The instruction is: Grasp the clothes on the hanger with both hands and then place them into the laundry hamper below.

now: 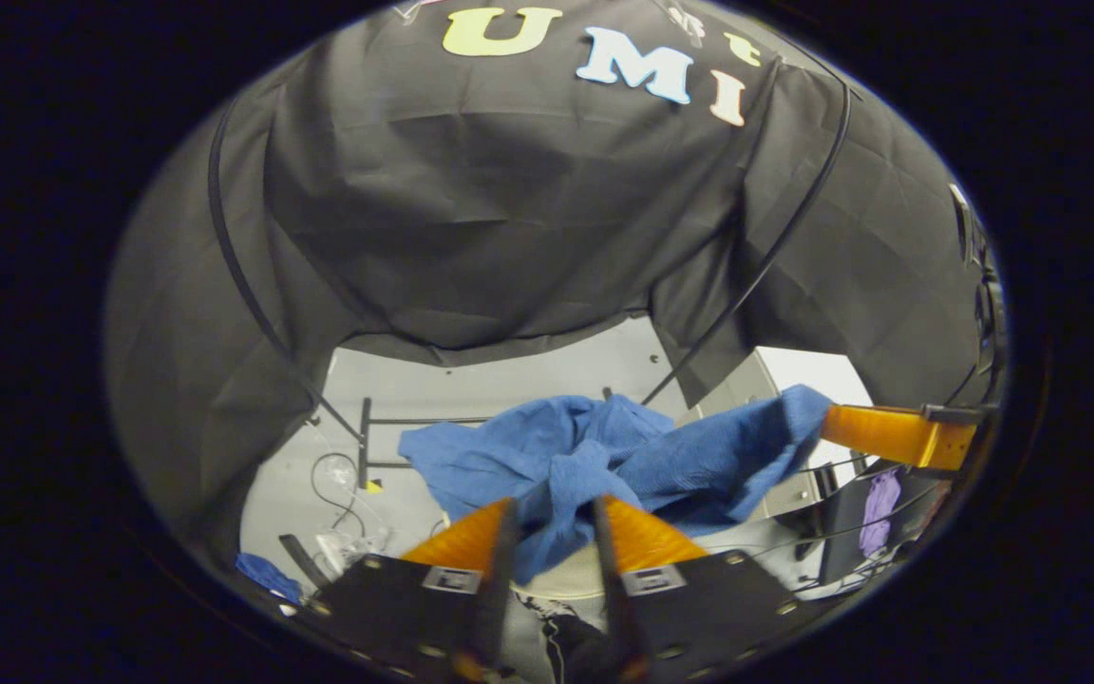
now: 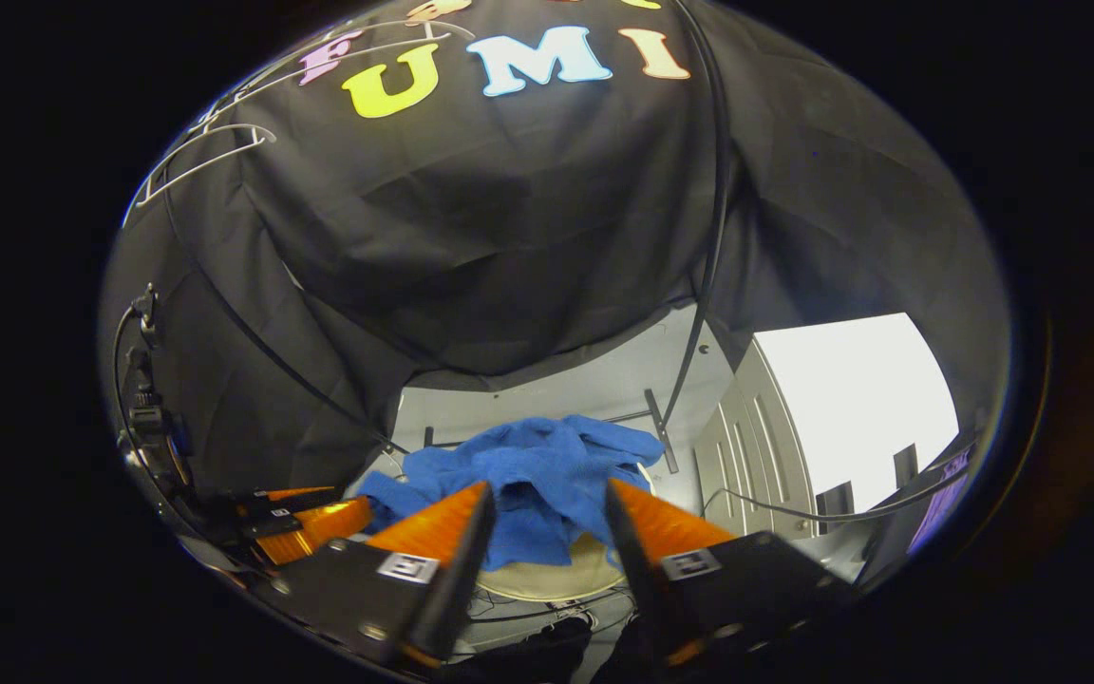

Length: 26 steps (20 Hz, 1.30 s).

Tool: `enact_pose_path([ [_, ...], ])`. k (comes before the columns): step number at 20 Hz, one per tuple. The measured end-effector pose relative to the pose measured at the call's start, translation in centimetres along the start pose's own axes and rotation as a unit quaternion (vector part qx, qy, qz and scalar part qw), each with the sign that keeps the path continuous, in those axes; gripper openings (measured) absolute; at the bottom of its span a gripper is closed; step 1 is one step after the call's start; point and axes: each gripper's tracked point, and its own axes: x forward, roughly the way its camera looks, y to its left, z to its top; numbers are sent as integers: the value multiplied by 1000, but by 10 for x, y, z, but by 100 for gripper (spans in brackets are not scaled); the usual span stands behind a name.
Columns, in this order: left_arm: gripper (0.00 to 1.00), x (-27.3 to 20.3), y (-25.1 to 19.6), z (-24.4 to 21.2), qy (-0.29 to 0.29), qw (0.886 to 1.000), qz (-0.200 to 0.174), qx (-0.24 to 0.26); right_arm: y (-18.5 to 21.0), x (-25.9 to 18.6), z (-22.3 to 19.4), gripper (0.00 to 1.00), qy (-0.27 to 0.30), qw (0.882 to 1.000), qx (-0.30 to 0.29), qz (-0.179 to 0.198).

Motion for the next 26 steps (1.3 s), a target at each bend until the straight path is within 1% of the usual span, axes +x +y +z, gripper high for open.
enact_pose_path([
  [2,79,-11,10,3,-10,1000,15,-7,-4,-8,4,97,-6,1000,-7,-8],
  [3,96,-18,16,4,-14,1000,24,-7,-5,-13,8,96,-13,1000,-9,-9],
  [4,97,-26,23,9,-21,999,35,-5,-5,-17,14,96,-23,1000,-7,-9],
  [5,94,-34,28,16,-31,999,45,-1,-6,-23,21,96,-34,999,-5,-11],
  [6,96,-43,32,25,-41,998,55,5,-8,-27,27,96,-46,999,-2,-14],
  [7,94,-57,36,33,-56,996,64,10,-10,-33,35,96,-58,998,2,-16],
  [8,97,-70,38,46,-72,995,70,12,-11,-39,43,96,-73,997,8,-16],
  [9,94,-85,37,60,-91,993,73,11,-11,-46,55,96,-89,996,14,-16],
  [12,94,-131,28,99,-150,986,72,6,-14,-69,97,96,-148,989,20,-23],
  [13,97,-147,29,113,-171,982,74,7,-15,-79,110,96,-169,985,18,-26],
  [14,91,-161,28,128,-193,978,76,7,-15,-89,122,95,-191,981,15,-28],
  [15,97,-178,28,145,-217,973,78,7,-16,-101,136,95,-214,976,11,-30],
  [17,97,-212,28,175,-261,962,79,4,-15,-125,163,96,-258,966,6,-33],
  [18,95,-226,27,190,-280,957,78,2,-13,-138,175,96,-278,960,5,-34],
  [19,94,-239,26,203,-297,952,78,-1,-11,-149,189,92,-299,954,4,-35],
  [20,92,-253,23,218,-314,947,75,-4,-9,-160,200,95,-320,947,2,-35],
  [21,96,-267,18,233,-331,941,73,-5,-8,-171,212,96,-339,940,-1,-36],
  [23,97,-292,15,259,-364,928,74,-5,-10,-191,233,96,-372,927,-10,-46],
  [24,97,-308,14,273,-380,922,75,-4,-10,-199,242,91,-385,921,-16,-52],
  [25,97,-326,17,286,-396,915,77,-1,-11,-208,249,95,-398,915,-21,-57],
  [26,96,-340,17,297,-411,908,80,3,-11,-216,256,95,-409,910,-24,-61],
])
